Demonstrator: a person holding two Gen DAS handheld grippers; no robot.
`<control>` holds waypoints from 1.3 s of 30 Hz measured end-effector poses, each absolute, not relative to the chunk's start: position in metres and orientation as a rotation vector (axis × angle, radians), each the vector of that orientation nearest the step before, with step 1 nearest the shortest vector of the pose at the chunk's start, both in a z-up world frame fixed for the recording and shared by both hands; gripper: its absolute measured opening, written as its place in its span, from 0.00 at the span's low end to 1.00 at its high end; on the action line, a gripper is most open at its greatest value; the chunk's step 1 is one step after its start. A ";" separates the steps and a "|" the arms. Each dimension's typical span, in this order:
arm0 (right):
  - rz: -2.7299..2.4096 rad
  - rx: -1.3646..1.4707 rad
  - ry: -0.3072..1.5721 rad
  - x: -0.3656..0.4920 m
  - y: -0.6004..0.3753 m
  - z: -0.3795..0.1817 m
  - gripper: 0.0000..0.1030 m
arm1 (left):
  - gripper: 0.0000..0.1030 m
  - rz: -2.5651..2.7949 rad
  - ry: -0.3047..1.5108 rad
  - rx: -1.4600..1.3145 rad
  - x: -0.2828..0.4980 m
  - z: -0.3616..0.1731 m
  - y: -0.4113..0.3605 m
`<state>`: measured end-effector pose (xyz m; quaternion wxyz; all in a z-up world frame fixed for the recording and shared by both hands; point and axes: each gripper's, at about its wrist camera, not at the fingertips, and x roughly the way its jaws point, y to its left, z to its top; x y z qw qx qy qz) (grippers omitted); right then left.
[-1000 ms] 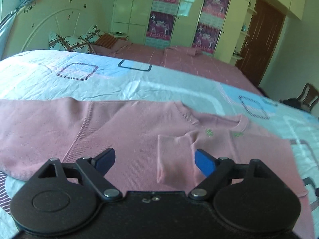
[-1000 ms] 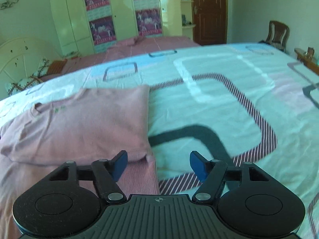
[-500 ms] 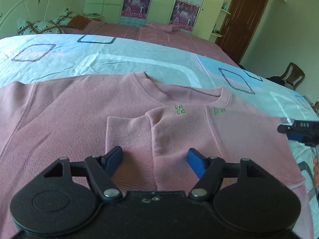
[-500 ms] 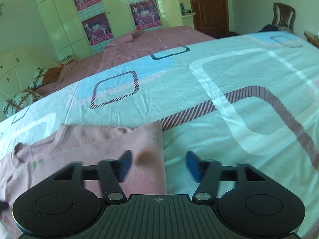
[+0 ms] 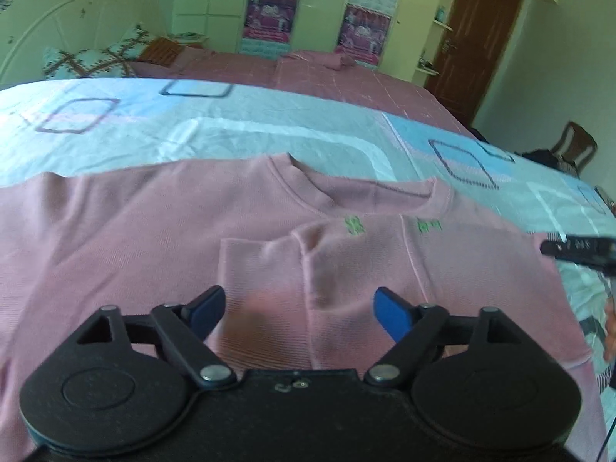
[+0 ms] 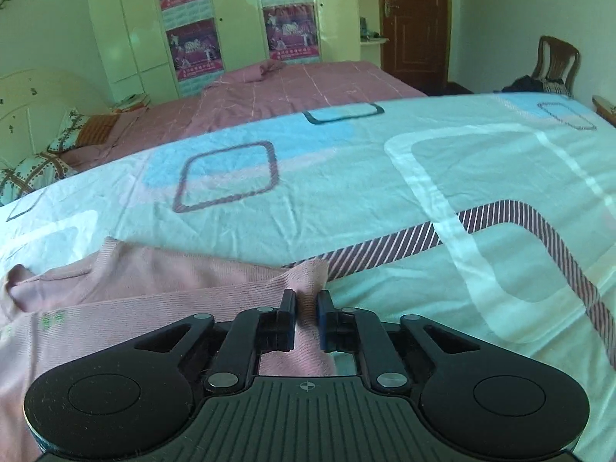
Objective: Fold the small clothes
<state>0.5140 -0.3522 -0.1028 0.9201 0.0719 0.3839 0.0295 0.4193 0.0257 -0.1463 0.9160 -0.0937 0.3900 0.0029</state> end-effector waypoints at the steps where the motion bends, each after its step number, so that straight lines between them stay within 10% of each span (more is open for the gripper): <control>1: 0.079 0.137 0.773 0.505 -0.348 -0.096 0.29 | 0.86 0.016 0.797 -0.189 0.416 -0.142 0.031; 3: 0.129 0.129 0.742 0.488 -0.336 -0.084 0.49 | 0.87 0.040 0.797 -0.195 0.408 -0.135 0.044; 34: 0.565 0.030 0.797 0.402 -0.088 -0.075 0.50 | 0.73 0.764 0.629 -0.661 0.262 -0.144 0.401; 39: 0.498 0.056 0.824 0.412 -0.086 -0.084 0.50 | 0.43 0.791 0.559 -0.674 0.271 -0.148 0.420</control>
